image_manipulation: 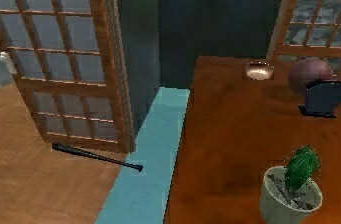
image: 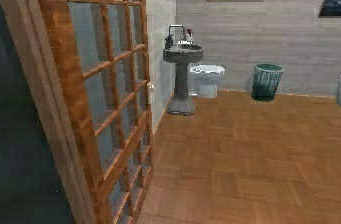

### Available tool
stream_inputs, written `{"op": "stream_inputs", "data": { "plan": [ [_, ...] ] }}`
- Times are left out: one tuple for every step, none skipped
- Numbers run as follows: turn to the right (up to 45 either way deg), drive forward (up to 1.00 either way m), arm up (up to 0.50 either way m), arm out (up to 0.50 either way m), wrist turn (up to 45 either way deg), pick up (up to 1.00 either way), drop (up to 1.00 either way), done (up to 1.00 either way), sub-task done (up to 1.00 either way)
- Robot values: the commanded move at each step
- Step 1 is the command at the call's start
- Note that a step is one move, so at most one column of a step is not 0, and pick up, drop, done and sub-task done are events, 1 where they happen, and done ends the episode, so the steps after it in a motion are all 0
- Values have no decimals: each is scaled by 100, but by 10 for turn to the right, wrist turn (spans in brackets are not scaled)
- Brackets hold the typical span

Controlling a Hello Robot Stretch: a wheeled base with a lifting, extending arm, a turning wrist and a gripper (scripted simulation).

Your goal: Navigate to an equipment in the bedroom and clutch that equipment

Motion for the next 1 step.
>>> {"op": "stream_inputs", "data": {
  "plan": [
    [450,0,0,0,0,0,0,0,0]
  ]
}}
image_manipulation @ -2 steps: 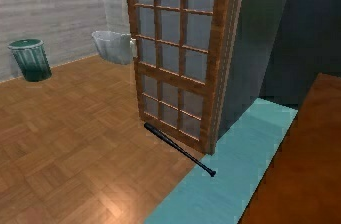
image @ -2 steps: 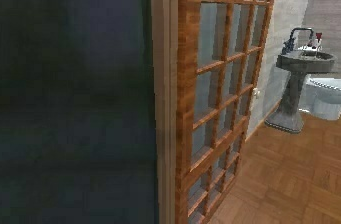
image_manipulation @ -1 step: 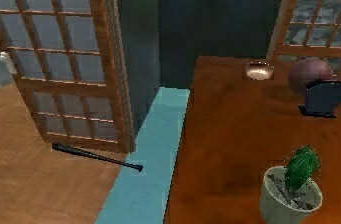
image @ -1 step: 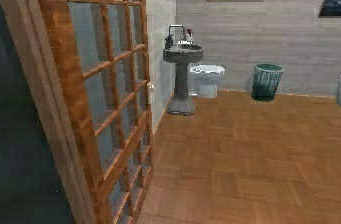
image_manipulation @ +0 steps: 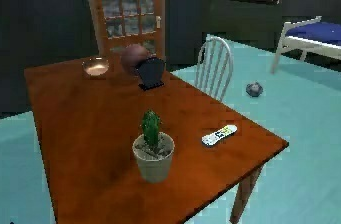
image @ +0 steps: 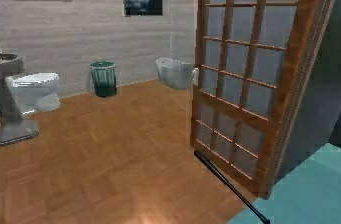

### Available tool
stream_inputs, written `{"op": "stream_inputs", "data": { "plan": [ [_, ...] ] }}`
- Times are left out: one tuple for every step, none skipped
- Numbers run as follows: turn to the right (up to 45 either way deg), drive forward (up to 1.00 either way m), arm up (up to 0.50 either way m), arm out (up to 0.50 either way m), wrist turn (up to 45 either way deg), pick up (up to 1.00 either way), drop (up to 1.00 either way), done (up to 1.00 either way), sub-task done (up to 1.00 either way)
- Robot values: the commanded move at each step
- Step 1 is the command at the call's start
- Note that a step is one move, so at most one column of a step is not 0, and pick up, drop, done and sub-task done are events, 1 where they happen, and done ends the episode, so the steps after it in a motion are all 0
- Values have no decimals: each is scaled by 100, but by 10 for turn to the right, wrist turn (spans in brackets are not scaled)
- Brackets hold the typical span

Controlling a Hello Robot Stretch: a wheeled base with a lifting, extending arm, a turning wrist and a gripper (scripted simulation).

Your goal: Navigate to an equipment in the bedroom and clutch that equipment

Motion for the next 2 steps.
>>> {"op": "stream_inputs", "data": {
  "plan": [
    [-450,0,0,0,0,0,0,0,0],
    [90,0,0,0,0,0,0,0,0]
  ]
}}
